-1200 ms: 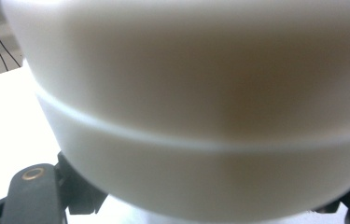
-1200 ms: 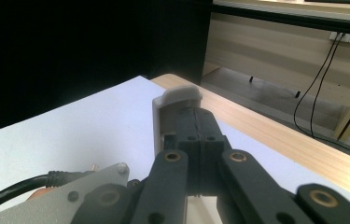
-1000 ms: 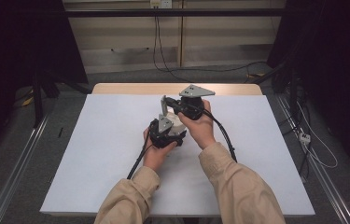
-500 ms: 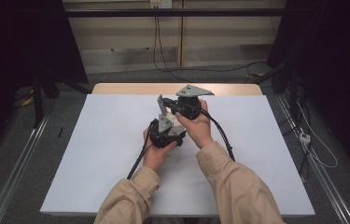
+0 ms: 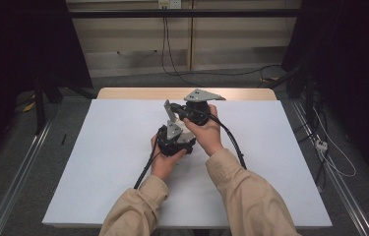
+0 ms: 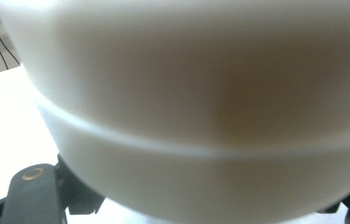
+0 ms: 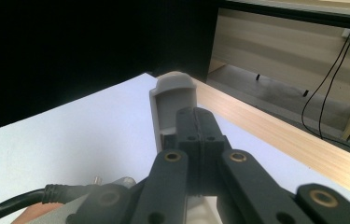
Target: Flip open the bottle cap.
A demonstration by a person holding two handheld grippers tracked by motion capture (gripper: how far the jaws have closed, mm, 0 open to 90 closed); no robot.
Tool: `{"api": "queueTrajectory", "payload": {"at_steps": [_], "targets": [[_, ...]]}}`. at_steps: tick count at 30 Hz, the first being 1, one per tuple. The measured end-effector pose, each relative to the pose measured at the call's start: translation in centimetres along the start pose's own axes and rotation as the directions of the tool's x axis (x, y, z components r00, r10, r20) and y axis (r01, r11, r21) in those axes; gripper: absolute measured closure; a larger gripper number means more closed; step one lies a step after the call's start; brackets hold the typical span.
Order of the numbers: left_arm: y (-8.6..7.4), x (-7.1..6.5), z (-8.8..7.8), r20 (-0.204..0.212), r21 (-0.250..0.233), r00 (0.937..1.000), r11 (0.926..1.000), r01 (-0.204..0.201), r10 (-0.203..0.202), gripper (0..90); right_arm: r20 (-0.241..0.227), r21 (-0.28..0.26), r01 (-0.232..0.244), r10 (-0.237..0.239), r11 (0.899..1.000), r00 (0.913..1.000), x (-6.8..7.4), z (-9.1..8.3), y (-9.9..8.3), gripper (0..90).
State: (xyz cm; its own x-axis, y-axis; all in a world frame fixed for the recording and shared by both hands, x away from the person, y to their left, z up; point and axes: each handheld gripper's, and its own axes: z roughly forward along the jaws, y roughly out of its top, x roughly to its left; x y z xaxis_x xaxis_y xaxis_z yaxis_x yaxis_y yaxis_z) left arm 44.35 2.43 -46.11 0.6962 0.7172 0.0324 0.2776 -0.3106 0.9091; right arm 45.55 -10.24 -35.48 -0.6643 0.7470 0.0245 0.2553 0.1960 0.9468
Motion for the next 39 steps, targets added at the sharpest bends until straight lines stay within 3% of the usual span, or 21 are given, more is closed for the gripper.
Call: {"api": "queueTrajectory", "payload": {"at_steps": [39], "targets": [[0.0, 0.1, 0.0, -0.002, 0.007, 1.0, 1.0, -0.007, 0.007, 18.7, -0.028, 0.049, 0.015, -0.014, 0.999, 0.9995, 0.3, 1.7, 0.0, 90.0]]}}
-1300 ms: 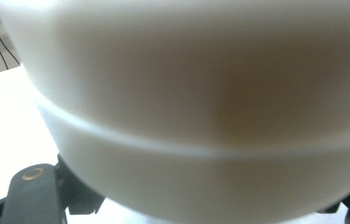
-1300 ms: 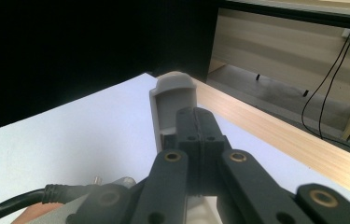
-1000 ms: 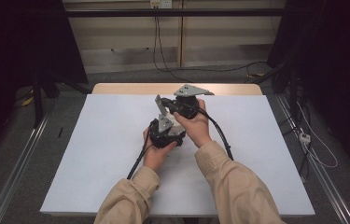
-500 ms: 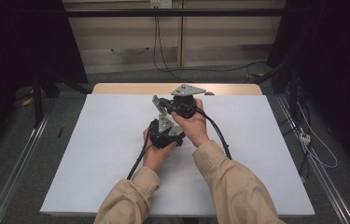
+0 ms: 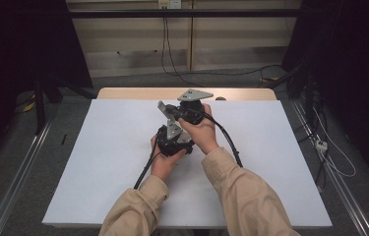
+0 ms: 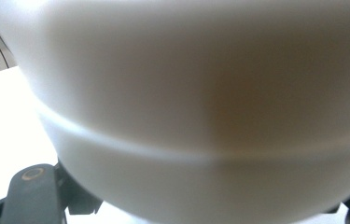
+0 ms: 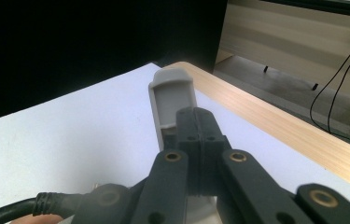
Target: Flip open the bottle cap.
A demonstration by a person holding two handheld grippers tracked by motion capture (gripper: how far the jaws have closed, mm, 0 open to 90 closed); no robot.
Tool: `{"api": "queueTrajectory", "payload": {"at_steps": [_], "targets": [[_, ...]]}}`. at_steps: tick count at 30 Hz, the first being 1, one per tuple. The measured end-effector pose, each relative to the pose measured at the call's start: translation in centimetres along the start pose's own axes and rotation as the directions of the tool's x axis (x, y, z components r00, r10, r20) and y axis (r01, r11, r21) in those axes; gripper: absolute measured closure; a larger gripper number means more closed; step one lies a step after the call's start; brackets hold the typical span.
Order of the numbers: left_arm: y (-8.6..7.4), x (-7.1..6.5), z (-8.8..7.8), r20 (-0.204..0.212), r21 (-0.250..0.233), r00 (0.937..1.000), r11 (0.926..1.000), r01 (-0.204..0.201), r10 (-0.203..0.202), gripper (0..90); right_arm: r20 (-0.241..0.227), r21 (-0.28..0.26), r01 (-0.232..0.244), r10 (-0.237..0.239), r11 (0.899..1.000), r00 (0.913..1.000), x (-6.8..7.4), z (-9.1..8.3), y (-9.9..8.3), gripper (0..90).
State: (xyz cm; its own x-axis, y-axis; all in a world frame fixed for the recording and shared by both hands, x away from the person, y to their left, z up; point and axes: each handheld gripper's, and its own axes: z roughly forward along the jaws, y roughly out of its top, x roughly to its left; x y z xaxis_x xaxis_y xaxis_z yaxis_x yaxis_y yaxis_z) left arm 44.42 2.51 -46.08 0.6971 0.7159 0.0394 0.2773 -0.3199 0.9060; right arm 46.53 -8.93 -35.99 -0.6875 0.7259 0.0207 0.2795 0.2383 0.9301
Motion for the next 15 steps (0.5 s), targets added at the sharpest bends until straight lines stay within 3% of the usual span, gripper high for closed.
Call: {"api": "queueTrajectory", "payload": {"at_steps": [15], "targets": [[0.0, 0.03, 0.01, -0.003, -0.001, 1.0, 1.0, -0.002, 0.002, 18.7, -0.017, 0.013, -0.011, 0.011, 1.0, 0.9998, 0.03, 0.67, -0.05, 90.0]]}}
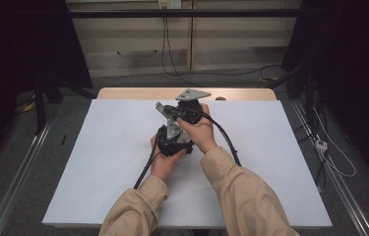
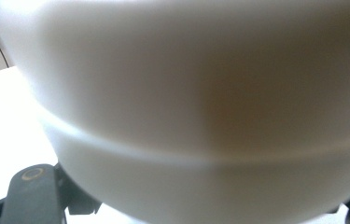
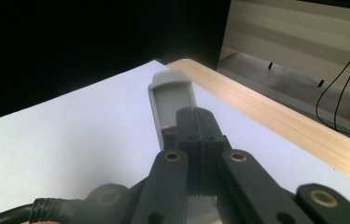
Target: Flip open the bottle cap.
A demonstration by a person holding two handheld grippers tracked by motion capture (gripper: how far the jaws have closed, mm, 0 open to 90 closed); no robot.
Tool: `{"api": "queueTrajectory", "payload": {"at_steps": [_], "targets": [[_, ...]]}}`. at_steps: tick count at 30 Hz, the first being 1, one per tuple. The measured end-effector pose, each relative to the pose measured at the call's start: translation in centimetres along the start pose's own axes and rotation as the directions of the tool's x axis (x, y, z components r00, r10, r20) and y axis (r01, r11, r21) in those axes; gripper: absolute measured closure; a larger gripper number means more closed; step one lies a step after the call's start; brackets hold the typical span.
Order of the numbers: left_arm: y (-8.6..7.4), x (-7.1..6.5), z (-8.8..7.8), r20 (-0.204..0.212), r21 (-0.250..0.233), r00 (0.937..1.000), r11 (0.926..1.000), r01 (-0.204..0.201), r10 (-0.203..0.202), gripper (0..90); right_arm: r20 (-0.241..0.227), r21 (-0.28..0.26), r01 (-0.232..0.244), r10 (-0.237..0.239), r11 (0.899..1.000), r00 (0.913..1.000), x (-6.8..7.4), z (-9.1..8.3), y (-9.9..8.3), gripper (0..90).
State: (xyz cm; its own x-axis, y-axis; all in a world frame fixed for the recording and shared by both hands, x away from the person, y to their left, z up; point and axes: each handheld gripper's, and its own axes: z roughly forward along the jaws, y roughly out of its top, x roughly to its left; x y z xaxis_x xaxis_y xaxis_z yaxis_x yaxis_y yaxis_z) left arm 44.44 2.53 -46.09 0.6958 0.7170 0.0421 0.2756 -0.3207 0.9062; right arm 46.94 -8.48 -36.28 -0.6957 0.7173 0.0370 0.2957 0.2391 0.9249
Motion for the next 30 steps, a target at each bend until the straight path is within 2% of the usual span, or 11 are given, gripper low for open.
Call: {"api": "queueTrajectory", "payload": {"at_steps": [10, 14, 18, 20, 30], "targets": [[-0.02, 0.01, 0.0, 0.0, 0.0, 0.9999, 0.9999, 0.011, -0.011, 18.7, -0.011, 0.018, -0.002, 0.002, 1.0, 0.9999, 0.08, 0.4, -0.02, 90.0], [0.0, -0.02, 0.01, -0.002, 0.0, 1.0, 1.0, -0.001, 0.001, 18.7, -0.016, 0.023, -0.007, 0.007, 1.0, 0.9998, -0.04, 0.37, 0.03, 90.0], [-0.02, -0.12, 0.03, -0.004, 0.0, 1.0, 1.0, 0.007, -0.007, 18.6, -0.019, 0.027, -0.004, 0.005, 1.0, 0.9998, -0.04, 0.4, 0.07, 90.0], [0.0, -0.09, 0.01, -0.005, 0.002, 1.0, 1.0, -0.004, 0.004, 18.6, -0.02, 0.027, -0.006, 0.006, 1.0, 0.9998, -0.04, 0.42, 0.06, 90.0], [0.0, -0.09, 0.01, -0.006, 0.003, 1.0, 1.0, -0.005, 0.005, 18.6, -0.024, 0.031, -0.008, 0.009, 0.999, 0.9997, -0.02, 0.58, 0.11, 90.0]]}}
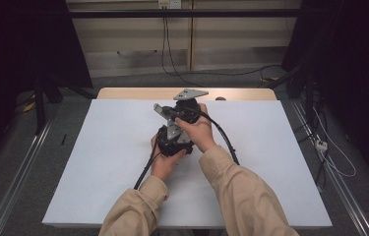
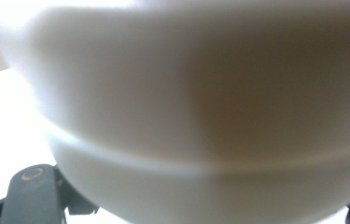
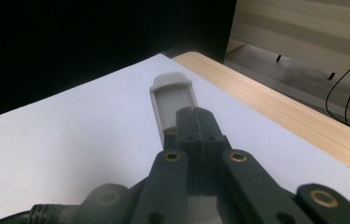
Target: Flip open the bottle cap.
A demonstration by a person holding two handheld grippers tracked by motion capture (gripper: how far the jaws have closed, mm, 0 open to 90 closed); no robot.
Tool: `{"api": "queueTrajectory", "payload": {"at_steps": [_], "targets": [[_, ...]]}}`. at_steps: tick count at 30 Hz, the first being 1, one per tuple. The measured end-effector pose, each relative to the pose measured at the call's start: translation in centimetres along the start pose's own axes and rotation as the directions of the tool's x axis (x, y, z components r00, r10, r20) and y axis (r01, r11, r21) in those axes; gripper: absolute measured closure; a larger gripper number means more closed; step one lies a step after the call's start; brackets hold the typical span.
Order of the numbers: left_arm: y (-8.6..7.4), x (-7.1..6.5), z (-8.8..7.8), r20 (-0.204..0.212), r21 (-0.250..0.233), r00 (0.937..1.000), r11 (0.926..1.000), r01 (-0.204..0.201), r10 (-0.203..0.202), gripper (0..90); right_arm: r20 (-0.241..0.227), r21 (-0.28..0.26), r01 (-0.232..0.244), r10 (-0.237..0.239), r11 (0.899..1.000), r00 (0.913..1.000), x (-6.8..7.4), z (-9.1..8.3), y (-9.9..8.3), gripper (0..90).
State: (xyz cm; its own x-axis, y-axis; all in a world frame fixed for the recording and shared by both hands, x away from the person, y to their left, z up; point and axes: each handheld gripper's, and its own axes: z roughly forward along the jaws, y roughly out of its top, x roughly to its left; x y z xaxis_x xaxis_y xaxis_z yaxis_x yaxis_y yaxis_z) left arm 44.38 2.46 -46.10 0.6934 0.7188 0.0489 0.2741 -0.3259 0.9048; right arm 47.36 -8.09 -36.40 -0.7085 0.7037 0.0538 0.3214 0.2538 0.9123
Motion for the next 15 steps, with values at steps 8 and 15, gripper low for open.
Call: {"api": "queueTrajectory", "payload": {"at_steps": [8, 15], "targets": [[0.0, -0.02, -0.03, -0.002, 0.005, 1.0, 1.0, -0.001, 0.001, 18.5, -0.008, 0.004, -0.004, 0.004, 1.0, 1.0, -0.07, 0.13, -0.03, 90.0], [0.0, -0.01, -0.02, 0.0, 0.003, 1.0, 1.0, 0.001, -0.001, 18.5, -0.014, 0.006, -0.006, 0.006, 1.0, 0.9999, -0.17, 0.21, -0.05, 90.0]]}}
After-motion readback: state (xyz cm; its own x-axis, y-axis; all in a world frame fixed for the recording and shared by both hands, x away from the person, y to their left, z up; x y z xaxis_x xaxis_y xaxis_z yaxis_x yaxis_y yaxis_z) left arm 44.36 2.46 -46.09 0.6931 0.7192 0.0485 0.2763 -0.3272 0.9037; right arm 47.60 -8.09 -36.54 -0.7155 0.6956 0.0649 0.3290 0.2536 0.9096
